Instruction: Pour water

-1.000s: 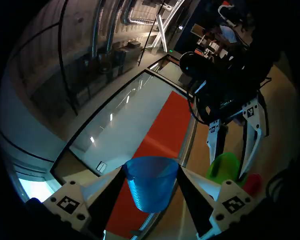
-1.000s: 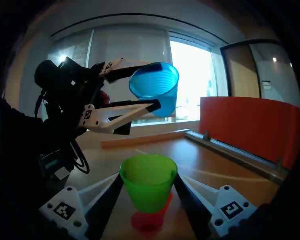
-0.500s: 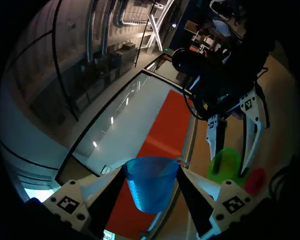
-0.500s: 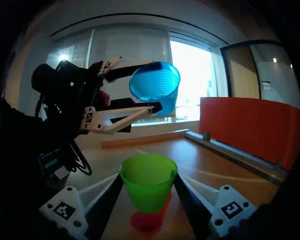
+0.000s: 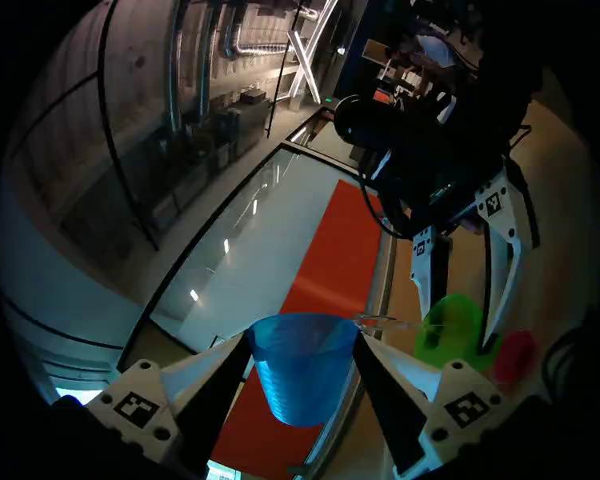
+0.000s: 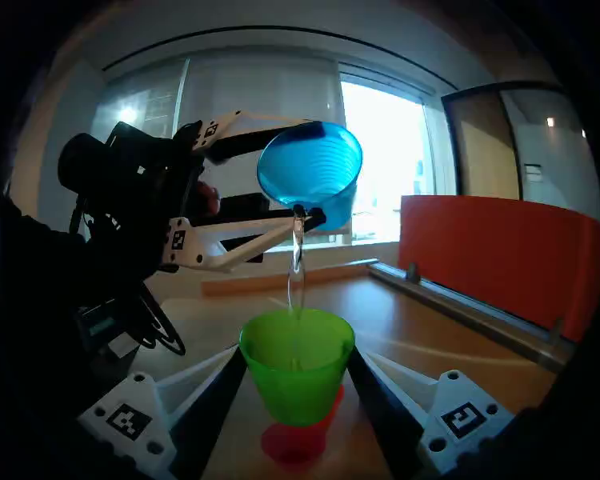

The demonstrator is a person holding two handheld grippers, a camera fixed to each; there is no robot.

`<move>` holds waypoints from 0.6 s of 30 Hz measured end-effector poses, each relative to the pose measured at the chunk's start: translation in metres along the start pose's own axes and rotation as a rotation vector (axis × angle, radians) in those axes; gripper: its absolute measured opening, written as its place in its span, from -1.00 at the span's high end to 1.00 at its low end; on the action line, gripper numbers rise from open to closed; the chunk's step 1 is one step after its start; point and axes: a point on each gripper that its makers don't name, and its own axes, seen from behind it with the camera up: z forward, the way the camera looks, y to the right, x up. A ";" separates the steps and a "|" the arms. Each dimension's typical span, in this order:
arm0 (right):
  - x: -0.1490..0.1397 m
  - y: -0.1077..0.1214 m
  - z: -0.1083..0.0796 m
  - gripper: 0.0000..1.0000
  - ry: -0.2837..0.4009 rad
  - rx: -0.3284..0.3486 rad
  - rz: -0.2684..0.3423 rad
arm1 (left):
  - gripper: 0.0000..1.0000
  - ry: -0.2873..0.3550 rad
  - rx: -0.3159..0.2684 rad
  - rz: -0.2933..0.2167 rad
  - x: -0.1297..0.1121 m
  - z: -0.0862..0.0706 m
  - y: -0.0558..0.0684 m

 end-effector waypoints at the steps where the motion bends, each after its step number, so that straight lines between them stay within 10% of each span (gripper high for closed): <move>1: 0.000 0.000 0.000 -0.79 -0.001 0.000 -0.001 | -0.76 0.000 0.000 0.002 0.000 0.000 0.000; 18: -0.001 0.000 0.000 -0.79 -0.001 0.000 -0.005 | -0.76 0.004 0.006 0.047 0.002 -0.001 -0.002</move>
